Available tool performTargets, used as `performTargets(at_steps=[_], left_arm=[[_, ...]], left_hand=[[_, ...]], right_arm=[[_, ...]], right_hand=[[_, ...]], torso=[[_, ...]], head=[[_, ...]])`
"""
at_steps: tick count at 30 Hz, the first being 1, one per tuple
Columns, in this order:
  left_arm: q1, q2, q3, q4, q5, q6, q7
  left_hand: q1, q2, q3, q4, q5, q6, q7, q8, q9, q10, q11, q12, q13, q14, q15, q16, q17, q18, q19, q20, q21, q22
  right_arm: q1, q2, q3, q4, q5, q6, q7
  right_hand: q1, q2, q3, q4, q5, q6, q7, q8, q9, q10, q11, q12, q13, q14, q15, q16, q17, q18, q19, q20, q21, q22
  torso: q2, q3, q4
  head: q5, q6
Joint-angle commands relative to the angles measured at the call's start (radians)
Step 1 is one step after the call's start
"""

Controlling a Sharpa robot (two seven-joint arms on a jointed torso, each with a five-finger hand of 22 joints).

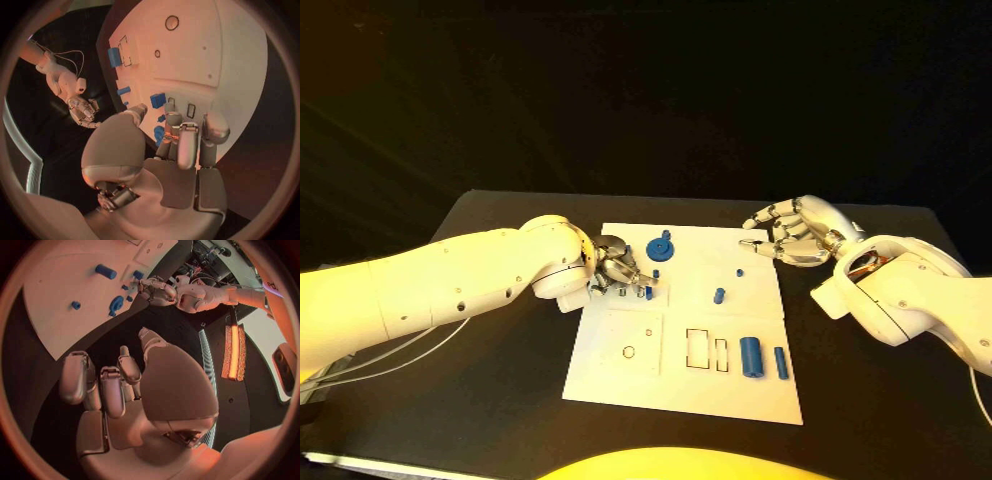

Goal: Assemble the parts on the task board

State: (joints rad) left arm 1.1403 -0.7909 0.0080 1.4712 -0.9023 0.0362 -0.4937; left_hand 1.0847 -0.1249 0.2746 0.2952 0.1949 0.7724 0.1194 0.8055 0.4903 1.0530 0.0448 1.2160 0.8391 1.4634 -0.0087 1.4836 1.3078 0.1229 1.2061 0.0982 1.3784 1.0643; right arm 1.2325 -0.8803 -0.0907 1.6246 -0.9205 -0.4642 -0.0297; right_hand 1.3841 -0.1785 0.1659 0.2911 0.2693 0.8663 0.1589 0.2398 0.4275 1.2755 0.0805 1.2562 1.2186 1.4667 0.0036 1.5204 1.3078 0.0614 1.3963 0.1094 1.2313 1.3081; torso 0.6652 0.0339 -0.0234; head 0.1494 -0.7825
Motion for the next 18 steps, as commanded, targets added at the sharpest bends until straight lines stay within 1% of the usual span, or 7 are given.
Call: performTargets(at_steps=[1,6,10,18], left_arm=[[0.001,0.007,0.000,-0.006,-0.013,0.044,-0.004],[0.001,0.013,0.000,-0.016,-0.018,0.061,-0.005],[0.001,0.020,0.001,-0.021,-0.020,0.072,-0.006],[0.001,0.026,0.001,-0.025,-0.021,0.070,-0.006]], left_hand=[[-0.011,0.002,-0.007,0.000,-0.006,-0.002,-0.006,0.006,0.002,0.006,0.001,0.007,0.002,0.028,-0.002,0.012,0.096,-0.022,0.018,0.001,0.011,0.015],[-0.009,0.004,-0.007,-0.001,-0.005,-0.002,-0.007,0.007,0.004,0.008,0.001,0.008,0.004,0.030,-0.003,0.014,0.101,-0.023,0.019,0.001,0.012,0.018],[-0.005,0.005,-0.007,-0.002,-0.005,-0.003,-0.007,0.008,0.005,0.009,0.000,0.009,0.006,0.032,-0.003,0.016,0.103,-0.023,0.022,0.000,0.014,0.021],[-0.005,0.005,-0.007,-0.002,-0.005,-0.003,-0.007,0.008,0.005,0.009,0.000,0.009,0.006,0.032,-0.003,0.016,0.103,-0.023,0.022,0.000,0.014,0.021]], right_arm=[[-0.001,0.001,0.000,0.000,-0.009,0.017,0.000],[-0.001,0.001,-0.001,-0.001,-0.009,0.019,-0.001],[-0.002,0.002,-0.001,-0.001,-0.009,0.019,-0.001],[-0.006,0.006,-0.001,-0.003,-0.009,0.018,-0.001]], right_hand=[[-0.007,0.002,-0.005,0.001,-0.005,-0.003,0.001,0.005,0.002,-0.006,-0.003,-0.004,-0.001,0.073,0.001,-0.007,0.147,0.016,-0.007,0.001,-0.004,0.055],[-0.007,0.002,-0.005,0.001,-0.005,-0.003,0.001,0.005,0.002,-0.006,-0.003,-0.004,-0.001,0.073,0.001,-0.007,0.147,0.016,-0.007,0.001,-0.004,0.055],[-0.007,0.002,-0.005,0.001,-0.005,-0.003,0.001,0.005,0.002,-0.006,-0.003,-0.004,-0.001,0.073,0.001,-0.007,0.147,0.016,-0.007,0.001,-0.004,0.055],[-0.010,0.004,-0.005,0.001,-0.005,-0.003,0.001,0.007,0.002,-0.006,-0.004,-0.003,0.000,0.073,0.000,-0.007,0.146,0.016,-0.008,0.001,-0.006,0.054]], torso=[[0.001,-0.0005,0.0002],[0.001,0.0002,-0.0009],[0.001,-0.0005,0.0011],[0.001,0.0003,0.0006]], head=[[-0.003,-0.002],[-0.004,-0.003],[-0.008,-0.004],[-0.009,-0.004]])
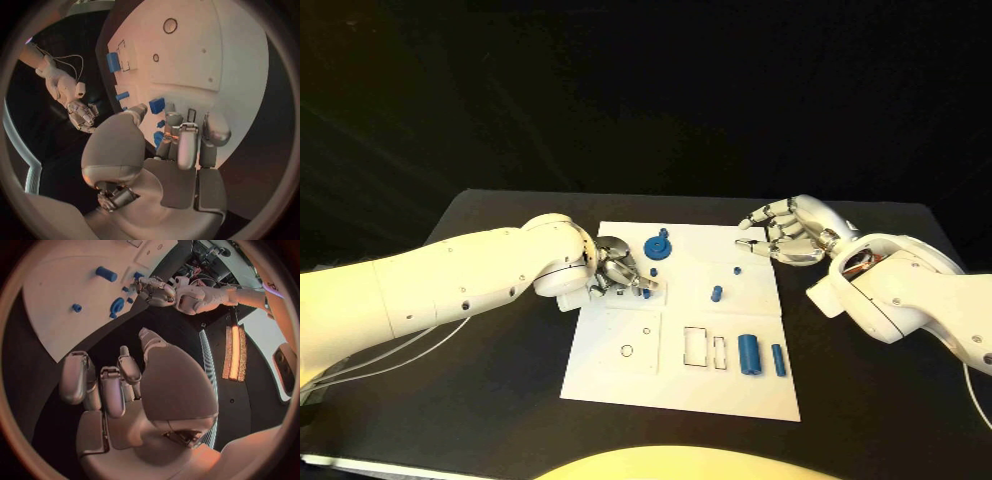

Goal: Assemble the parts on the task board

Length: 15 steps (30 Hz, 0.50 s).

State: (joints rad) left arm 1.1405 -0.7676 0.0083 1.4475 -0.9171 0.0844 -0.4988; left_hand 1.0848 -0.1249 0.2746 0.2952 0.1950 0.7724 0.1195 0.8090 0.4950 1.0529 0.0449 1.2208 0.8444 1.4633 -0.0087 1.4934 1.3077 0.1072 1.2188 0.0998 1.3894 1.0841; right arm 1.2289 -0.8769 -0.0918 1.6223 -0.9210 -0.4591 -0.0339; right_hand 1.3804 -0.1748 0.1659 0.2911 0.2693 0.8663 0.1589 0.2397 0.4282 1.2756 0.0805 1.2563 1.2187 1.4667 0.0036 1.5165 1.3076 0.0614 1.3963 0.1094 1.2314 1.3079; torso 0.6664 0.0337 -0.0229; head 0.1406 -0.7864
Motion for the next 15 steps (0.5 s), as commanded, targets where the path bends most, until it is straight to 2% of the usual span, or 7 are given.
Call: performTargets(at_steps=[1,6,11,15], left_arm=[[0.001,0.004,0.000,-0.002,-0.007,0.021,0.000],[0.001,0.006,0.000,-0.002,-0.007,0.016,0.001],[0.001,0.007,0.000,-0.001,-0.007,0.014,0.002],[0.001,0.008,0.000,0.000,-0.006,0.016,0.002]], left_hand=[[-0.005,0.005,-0.007,-0.002,-0.005,-0.003,-0.007,0.004,0.001,0.010,0.000,0.005,0.002,0.032,-0.003,0.006,0.104,-0.008,0.010,-0.001,0.004,0.002],[-0.003,0.005,-0.007,-0.001,-0.004,-0.003,-0.008,0.005,0.002,0.012,-0.001,0.007,0.005,0.033,-0.004,0.007,0.106,-0.008,0.011,-0.001,0.005,0.005],[0.000,0.008,-0.006,-0.001,-0.004,-0.003,-0.008,0.008,0.005,0.014,-0.001,0.008,0.008,0.034,-0.004,0.008,0.107,-0.008,0.012,-0.002,0.007,0.007],[0.015,0.017,-0.002,-0.002,-0.001,0.001,-0.012,0.017,0.015,0.018,-0.004,0.012,0.014,0.034,-0.006,0.009,0.108,-0.009,0.013,-0.004,0.009,0.010]], right_arm=[[-0.004,0.003,0.000,-0.002,-0.009,0.013,0.003],[-0.011,0.008,0.000,-0.006,-0.009,0.013,0.003],[-0.014,0.009,0.000,-0.009,-0.009,0.013,0.002],[-0.015,0.009,0.000,-0.010,-0.009,0.015,-0.001]], right_hand=[[-0.007,0.000,-0.005,0.001,-0.005,-0.003,0.001,0.007,0.001,-0.006,-0.004,-0.003,0.000,0.073,0.000,-0.003,0.146,0.016,-0.008,0.001,-0.006,0.054],[-0.007,0.000,-0.005,0.001,-0.005,-0.003,0.001,0.007,0.001,-0.006,-0.004,-0.003,0.000,0.073,0.000,-0.003,0.146,0.016,-0.008,0.001,-0.006,0.054],[-0.007,0.001,-0.005,0.001,-0.005,-0.003,0.001,0.008,0.001,-0.006,-0.004,-0.003,0.000,0.073,0.000,-0.004,0.146,0.016,-0.008,0.000,-0.007,0.053],[-0.007,0.001,-0.005,0.001,-0.005,-0.003,0.001,0.008,0.001,-0.006,-0.004,-0.003,0.000,0.073,0.000,-0.004,0.146,0.016,-0.008,0.000,-0.007,0.053]], torso=[[0.000,0.0008,0.0007],[0.000,0.0012,0.0024],[0.000,-0.0002,0.0006],[0.000,0.0011,-0.0004]], head=[[-0.001,-0.001],[0.001,-0.003],[0.006,-0.009],[0.005,-0.010]])
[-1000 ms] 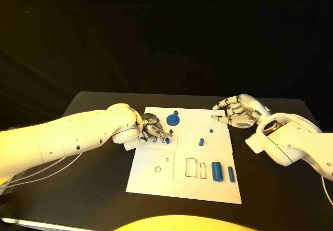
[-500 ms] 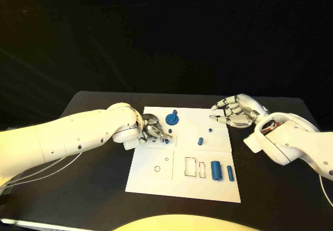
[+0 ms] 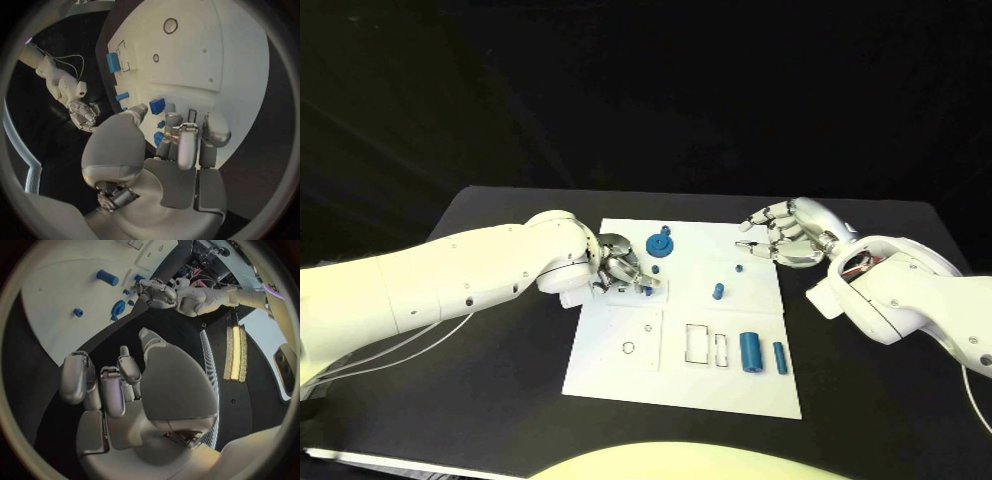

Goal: Assemble the parts on the task board

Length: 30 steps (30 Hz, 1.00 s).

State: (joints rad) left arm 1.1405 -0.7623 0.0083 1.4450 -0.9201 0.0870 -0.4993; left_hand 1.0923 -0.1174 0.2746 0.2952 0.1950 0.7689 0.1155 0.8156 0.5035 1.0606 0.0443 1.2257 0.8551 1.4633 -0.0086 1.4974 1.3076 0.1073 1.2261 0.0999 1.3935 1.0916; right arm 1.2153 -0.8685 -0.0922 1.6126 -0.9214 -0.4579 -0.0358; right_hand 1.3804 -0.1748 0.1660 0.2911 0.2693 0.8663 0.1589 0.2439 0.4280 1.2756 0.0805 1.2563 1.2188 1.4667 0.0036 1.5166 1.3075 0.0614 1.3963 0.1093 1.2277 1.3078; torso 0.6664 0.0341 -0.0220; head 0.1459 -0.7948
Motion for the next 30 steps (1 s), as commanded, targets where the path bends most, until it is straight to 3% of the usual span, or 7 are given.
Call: performTargets(at_steps=[1,5,17,23,26,30], left_arm=[[0.001,0.003,0.000,0.002,-0.003,0.014,0.002],[0.001,0.006,0.000,0.002,-0.001,0.017,0.004],[0.001,0.008,0.000,0.003,0.000,0.020,0.005],[0.001,0.006,0.000,0.005,0.001,0.018,0.004],[0.001,0.004,0.001,0.009,0.007,0.013,0.003],[0.001,-0.003,0.001,0.017,0.031,0.005,0.002]], left_hand=[[0.011,0.013,-0.001,-0.001,-0.001,0.005,-0.009,0.014,0.010,0.010,-0.004,0.007,0.003,0.034,-0.007,0.006,0.108,-0.009,0.005,-0.004,0.005,0.002],[0.048,0.037,0.023,-0.002,0.001,-0.002,-0.014,0.026,0.029,0.014,-0.009,0.009,0.010,0.033,-0.011,0.006,0.109,-0.009,0.004,-0.007,0.009,0.006],[0.135,0.053,0.104,-0.004,0.001,-0.009,-0.022,0.035,0.059,0.018,-0.017,0.008,0.018,0.036,-0.018,0.009,0.116,-0.010,0.003,-0.011,0.013,0.013],[0.173,0.048,0.161,-0.005,0.000,-0.010,-0.028,0.052,0.088,0.023,-0.023,0.004,0.020,0.037,-0.023,0.009,0.117,-0.010,0.002,-0.015,0.014,0.016],[0.204,0.040,0.231,-0.008,-0.002,-0.015,-0.031,0.063,0.114,0.031,-0.026,0.003,0.025,0.039,-0.026,0.010,0.120,-0.011,0.004,-0.018,0.016,0.019],[0.223,0.009,0.321,-0.014,-0.003,-0.011,-0.040,0.099,0.167,0.054,-0.033,0.010,0.044,0.041,-0.032,0.012,0.124,-0.011,0.008,-0.023,0.018,0.025]], right_arm=[[-0.001,0.001,0.000,-0.001,-0.009,0.014,0.000],[-0.002,0.001,0.000,-0.002,-0.009,0.016,-0.002],[-0.002,0.002,0.000,-0.004,-0.009,0.018,-0.005],[-0.002,0.003,-0.001,-0.006,-0.008,0.018,-0.007],[-0.002,0.003,-0.001,-0.007,-0.008,0.016,-0.010],[-0.002,0.002,-0.002,-0.007,-0.010,0.014,-0.016]], right_hand=[[-0.007,0.001,-0.005,0.001,-0.005,-0.003,0.001,0.004,0.001,-0.006,-0.004,-0.003,0.000,0.073,0.000,-0.004,0.146,0.016,-0.008,0.000,-0.004,0.054],[-0.008,0.002,-0.005,0.000,-0.004,-0.004,0.000,0.005,0.002,-0.006,-0.004,-0.003,0.000,0.072,0.000,-0.005,0.143,0.017,-0.009,0.000,-0.006,0.052],[-0.008,0.002,-0.005,0.000,-0.004,-0.004,0.000,0.006,0.002,-0.006,-0.004,-0.004,-0.001,0.071,0.000,-0.007,0.140,0.017,-0.010,0.000,-0.008,0.051],[-0.008,0.003,-0.005,0.000,-0.004,-0.004,0.000,0.006,0.002,-0.006,-0.004,-0.003,0.000,0.071,0.000,-0.007,0.140,0.017,-0.010,0.000,-0.008,0.051],[-0.008,0.004,-0.004,0.000,-0.004,-0.004,0.000,0.007,0.002,-0.005,-0.005,-0.003,0.000,0.071,0.000,-0.008,0.139,0.018,-0.012,0.000,-0.012,0.049],[-0.011,0.006,-0.004,0.000,-0.004,-0.003,0.000,0.010,0.002,-0.004,-0.005,-0.002,0.000,0.071,-0.001,-0.008,0.138,0.018,-0.011,0.000,-0.012,0.049]], torso=[[0.000,0.0006,-0.0015],[-0.001,0.0000,-0.0012],[0.000,0.0006,-0.0003],[0.000,0.0000,-0.0003],[0.000,-0.0005,-0.0003],[0.000,-0.0002,0.0006]], head=[[-0.001,-0.002],[-0.002,-0.002],[-0.004,-0.002],[-0.004,-0.003],[-0.005,-0.002],[-0.005,-0.001]])
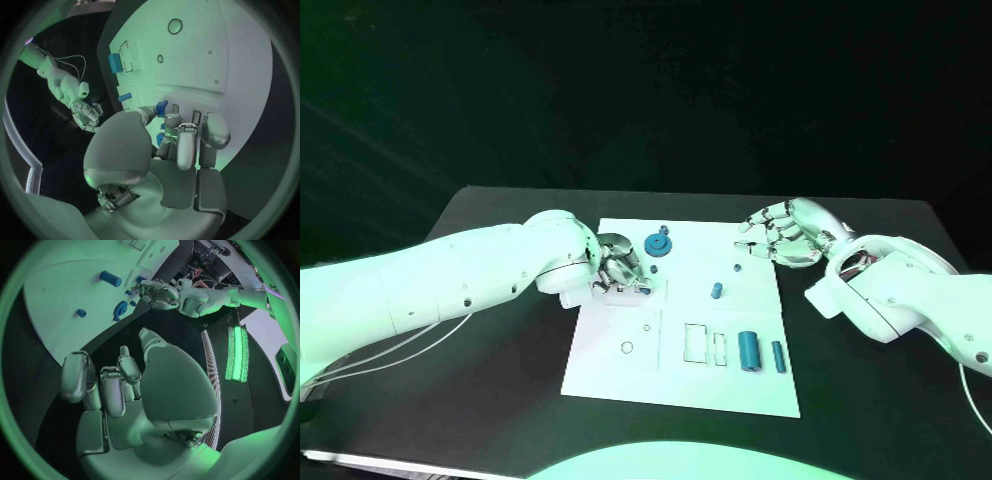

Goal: Assemble the parts on the task board

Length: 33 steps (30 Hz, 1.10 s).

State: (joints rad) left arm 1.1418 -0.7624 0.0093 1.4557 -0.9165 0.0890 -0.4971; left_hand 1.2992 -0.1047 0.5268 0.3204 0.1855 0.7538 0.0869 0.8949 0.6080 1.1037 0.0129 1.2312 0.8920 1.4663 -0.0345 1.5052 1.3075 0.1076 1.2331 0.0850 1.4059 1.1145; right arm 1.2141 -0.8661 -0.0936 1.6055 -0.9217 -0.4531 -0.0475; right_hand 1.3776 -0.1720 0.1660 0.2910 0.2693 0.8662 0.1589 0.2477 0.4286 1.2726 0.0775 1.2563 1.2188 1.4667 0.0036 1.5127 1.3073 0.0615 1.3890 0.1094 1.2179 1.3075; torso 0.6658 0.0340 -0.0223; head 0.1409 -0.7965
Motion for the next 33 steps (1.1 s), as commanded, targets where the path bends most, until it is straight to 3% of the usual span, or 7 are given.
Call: performTargets(at_steps=[1,9,17,33], left_arm=[[-0.001,-0.005,0.000,0.009,0.035,0.001,-0.001],[0.001,-0.030,0.002,0.032,0.066,-0.009,-0.003],[0.002,-0.051,0.003,0.048,0.005,-0.017,-0.003],[0.002,-0.037,0.003,0.059,-0.161,-0.051,0.001]], left_hand=[[0.017,-0.009,0.083,-0.040,0.006,0.004,-0.013,0.026,0.073,0.017,-0.003,0.008,0.013,0.039,-0.008,0.004,0.125,-0.012,0.003,-0.009,0.007,0.005],[0.016,-0.025,0.121,-0.046,0.005,0.004,-0.017,0.037,0.098,0.036,-0.007,0.019,0.034,0.045,-0.012,0.009,0.136,-0.015,0.014,-0.013,0.012,0.018],[0.014,-0.032,0.132,-0.048,0.005,0.006,-0.019,0.039,0.105,0.045,-0.009,0.024,0.042,0.050,-0.013,0.013,0.144,-0.017,0.020,-0.014,0.015,0.026],[0.014,-0.046,0.159,-0.054,0.002,0.013,-0.023,0.039,0.118,0.065,-0.014,0.032,0.059,0.060,-0.018,0.021,0.162,-0.022,0.044,-0.018,0.026,0.055]], right_arm=[[-0.001,0.000,0.000,0.000,-0.009,0.009,-0.005],[-0.002,-0.001,0.000,0.001,-0.009,0.011,-0.012],[-0.002,0.000,-0.001,-0.002,-0.009,0.011,-0.014],[-0.005,0.000,-0.001,-0.005,-0.009,0.009,-0.013]], right_hand=[[-0.011,0.005,-0.004,0.001,-0.004,-0.004,-0.001,0.007,0.002,0.000,-0.002,-0.001,0.001,0.071,-0.001,-0.005,0.138,0.018,-0.004,0.000,-0.003,0.049],[-0.013,0.007,-0.004,0.001,-0.004,-0.004,-0.001,0.009,0.002,0.000,-0.002,-0.001,0.001,0.070,-0.001,-0.005,0.137,0.018,-0.005,-0.001,-0.005,0.048],[-0.019,0.010,-0.005,0.001,-0.005,-0.005,-0.001,0.011,0.002,-0.001,-0.002,-0.002,0.000,0.070,-0.001,-0.006,0.136,0.019,-0.005,-0.001,-0.006,0.048],[-0.022,0.011,-0.005,0.001,-0.005,-0.005,-0.001,0.012,0.002,0.000,-0.002,-0.001,0.000,0.070,-0.001,-0.006,0.136,0.019,-0.005,-0.001,-0.007,0.048]], torso=[[0.000,-0.0002,0.0018],[0.000,0.0003,0.0020],[0.000,0.0006,0.0025],[0.000,0.0003,-0.0006]], head=[[-0.001,0.001],[0.006,-0.003],[0.008,-0.007],[0.010,-0.005]])
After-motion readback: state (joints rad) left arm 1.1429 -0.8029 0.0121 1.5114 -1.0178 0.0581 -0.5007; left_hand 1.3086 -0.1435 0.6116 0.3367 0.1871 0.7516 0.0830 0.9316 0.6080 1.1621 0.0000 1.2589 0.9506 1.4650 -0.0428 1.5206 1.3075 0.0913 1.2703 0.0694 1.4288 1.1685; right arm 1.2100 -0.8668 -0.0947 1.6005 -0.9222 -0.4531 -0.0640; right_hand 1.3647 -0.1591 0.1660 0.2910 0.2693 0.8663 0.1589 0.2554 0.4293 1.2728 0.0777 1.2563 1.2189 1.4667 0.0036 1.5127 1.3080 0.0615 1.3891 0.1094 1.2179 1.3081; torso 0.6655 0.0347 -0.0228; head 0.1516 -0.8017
